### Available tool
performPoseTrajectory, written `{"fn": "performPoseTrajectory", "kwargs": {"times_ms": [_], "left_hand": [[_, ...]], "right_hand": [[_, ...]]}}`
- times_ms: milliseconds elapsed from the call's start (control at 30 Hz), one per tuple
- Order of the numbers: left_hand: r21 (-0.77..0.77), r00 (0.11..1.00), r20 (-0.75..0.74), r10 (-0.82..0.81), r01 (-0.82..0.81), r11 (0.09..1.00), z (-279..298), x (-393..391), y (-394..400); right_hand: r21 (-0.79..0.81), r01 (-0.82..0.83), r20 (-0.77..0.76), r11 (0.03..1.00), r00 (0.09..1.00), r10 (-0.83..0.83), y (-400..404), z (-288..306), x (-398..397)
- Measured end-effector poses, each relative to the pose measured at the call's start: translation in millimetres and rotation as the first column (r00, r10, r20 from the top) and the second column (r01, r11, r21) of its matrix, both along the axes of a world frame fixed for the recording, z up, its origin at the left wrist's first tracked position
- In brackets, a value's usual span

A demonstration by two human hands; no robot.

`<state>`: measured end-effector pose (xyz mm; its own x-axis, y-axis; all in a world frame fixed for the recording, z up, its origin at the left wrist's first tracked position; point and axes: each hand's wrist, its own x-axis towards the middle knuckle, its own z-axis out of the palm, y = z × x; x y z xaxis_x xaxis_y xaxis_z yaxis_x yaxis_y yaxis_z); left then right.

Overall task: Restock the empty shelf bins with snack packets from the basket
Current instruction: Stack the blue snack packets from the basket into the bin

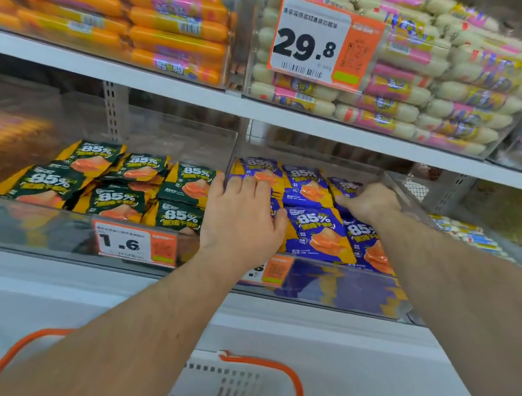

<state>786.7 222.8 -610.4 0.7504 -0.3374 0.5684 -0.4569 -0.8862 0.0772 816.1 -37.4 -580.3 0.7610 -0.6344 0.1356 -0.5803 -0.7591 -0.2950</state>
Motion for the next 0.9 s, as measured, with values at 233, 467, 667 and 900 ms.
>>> {"fn": "performPoseTrajectory", "kwargs": {"times_ms": [233, 467, 667, 900], "left_hand": [[0.017, 1.0, -0.019, -0.012, 0.012, 1.0, 2, -2, 1], [-0.011, 0.994, -0.093, -0.06, 0.059, 0.998, 10, -4, 2], [-0.262, 0.961, -0.015, -0.278, 0.264, 0.928, 12, -34, 20], [-0.46, 0.896, -0.223, -0.385, 0.251, 0.852, -55, -86, 88]], "right_hand": [[-0.006, -0.008, 0.024, 1.0, 1.0, 0.008, 4, 0, -3], [-0.025, -0.072, 0.293, 0.997, 0.953, 0.077, 47, 10, -29], [-0.046, -0.251, 0.64, 0.967, 0.736, 0.221, 144, 12, -80], [0.172, -0.434, 0.832, 0.884, 0.544, 0.105, 247, -70, -123]]}}
